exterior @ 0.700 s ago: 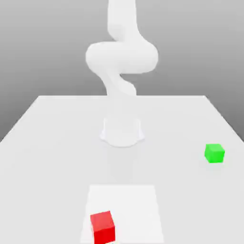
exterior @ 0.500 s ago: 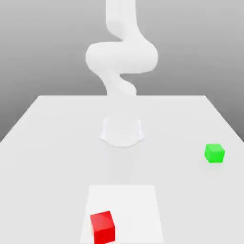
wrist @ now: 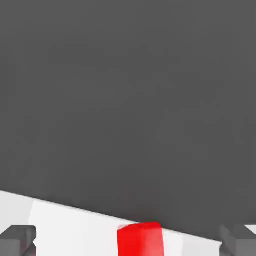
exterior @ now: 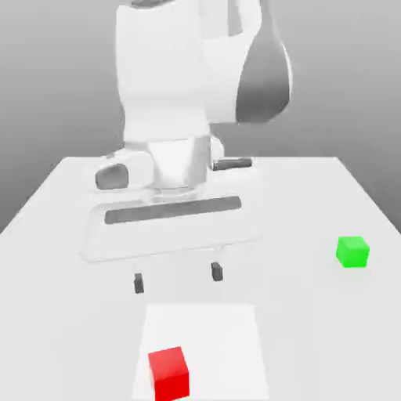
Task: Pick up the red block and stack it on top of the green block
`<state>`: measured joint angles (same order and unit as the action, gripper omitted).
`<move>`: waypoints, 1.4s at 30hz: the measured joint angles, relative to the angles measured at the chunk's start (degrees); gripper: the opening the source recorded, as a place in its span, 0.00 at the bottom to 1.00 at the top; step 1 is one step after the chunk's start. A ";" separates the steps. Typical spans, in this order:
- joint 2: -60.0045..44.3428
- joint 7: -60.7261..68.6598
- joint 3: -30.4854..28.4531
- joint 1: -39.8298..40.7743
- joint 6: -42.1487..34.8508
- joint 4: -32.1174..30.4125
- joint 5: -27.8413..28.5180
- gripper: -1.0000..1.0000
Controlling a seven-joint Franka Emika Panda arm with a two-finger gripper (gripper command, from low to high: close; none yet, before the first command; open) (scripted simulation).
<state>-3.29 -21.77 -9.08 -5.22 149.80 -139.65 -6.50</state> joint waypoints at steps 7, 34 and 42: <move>-14.17 3.93 0.63 1.30 7.90 -0.70 -0.20 0.50; 6.46 -14.59 20.33 -34.48 3.03 -16.37 -1.24 0.00; 6.91 -25.81 29.51 -41.71 8.56 -22.12 3.55 0.00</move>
<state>3.63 -47.58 20.43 -46.93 158.36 -161.77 -2.95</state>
